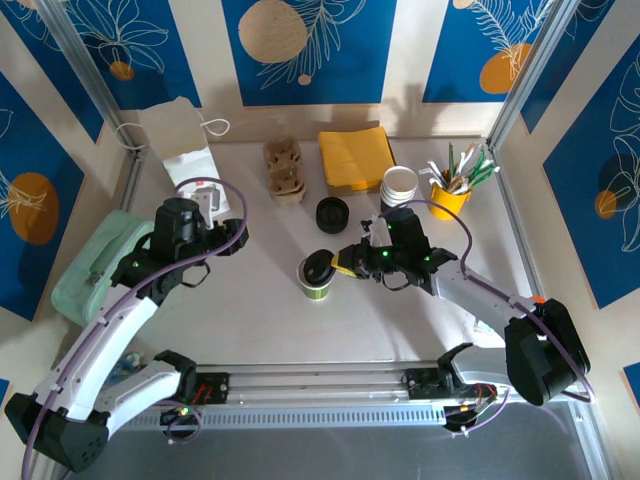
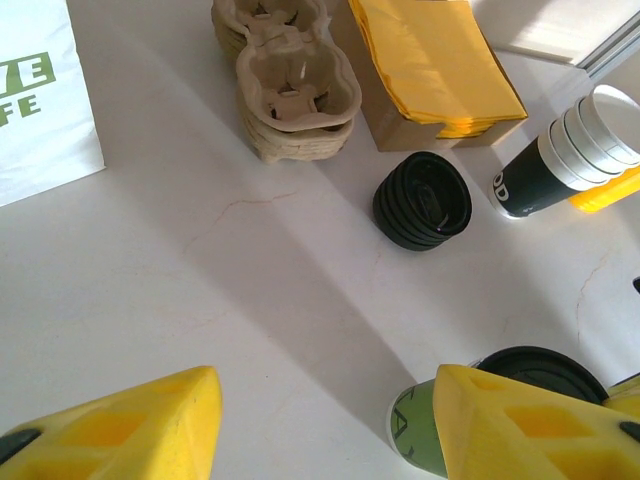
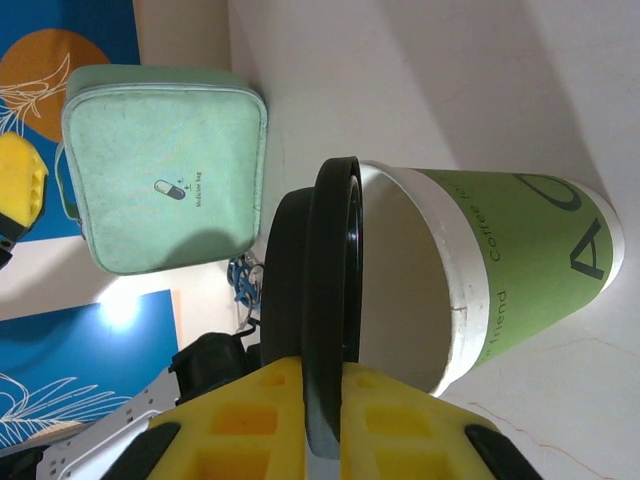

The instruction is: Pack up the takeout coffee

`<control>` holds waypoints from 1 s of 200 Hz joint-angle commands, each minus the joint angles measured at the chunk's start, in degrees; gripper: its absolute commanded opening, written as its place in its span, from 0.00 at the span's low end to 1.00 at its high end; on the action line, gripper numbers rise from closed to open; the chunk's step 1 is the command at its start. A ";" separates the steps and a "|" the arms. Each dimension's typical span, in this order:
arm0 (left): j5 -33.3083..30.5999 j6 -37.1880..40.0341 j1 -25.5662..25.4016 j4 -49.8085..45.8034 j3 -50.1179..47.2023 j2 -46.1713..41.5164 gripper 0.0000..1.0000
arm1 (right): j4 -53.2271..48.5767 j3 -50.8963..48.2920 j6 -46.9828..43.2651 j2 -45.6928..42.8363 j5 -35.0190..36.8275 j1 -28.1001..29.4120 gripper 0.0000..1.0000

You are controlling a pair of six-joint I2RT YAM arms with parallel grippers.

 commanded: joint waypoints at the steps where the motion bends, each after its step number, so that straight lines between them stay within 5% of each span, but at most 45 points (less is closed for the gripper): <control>1: 1.33 -0.52 0.51 1.28 -0.57 0.31 0.58 | 0.14 -0.53 0.20 0.79 -0.45 0.01 0.13; 200: 1.88 0.46 0.46 1.21 0.30 2.53 0.59 | 0.52 -1.57 -1.53 5.46 0.83 1.21 0.19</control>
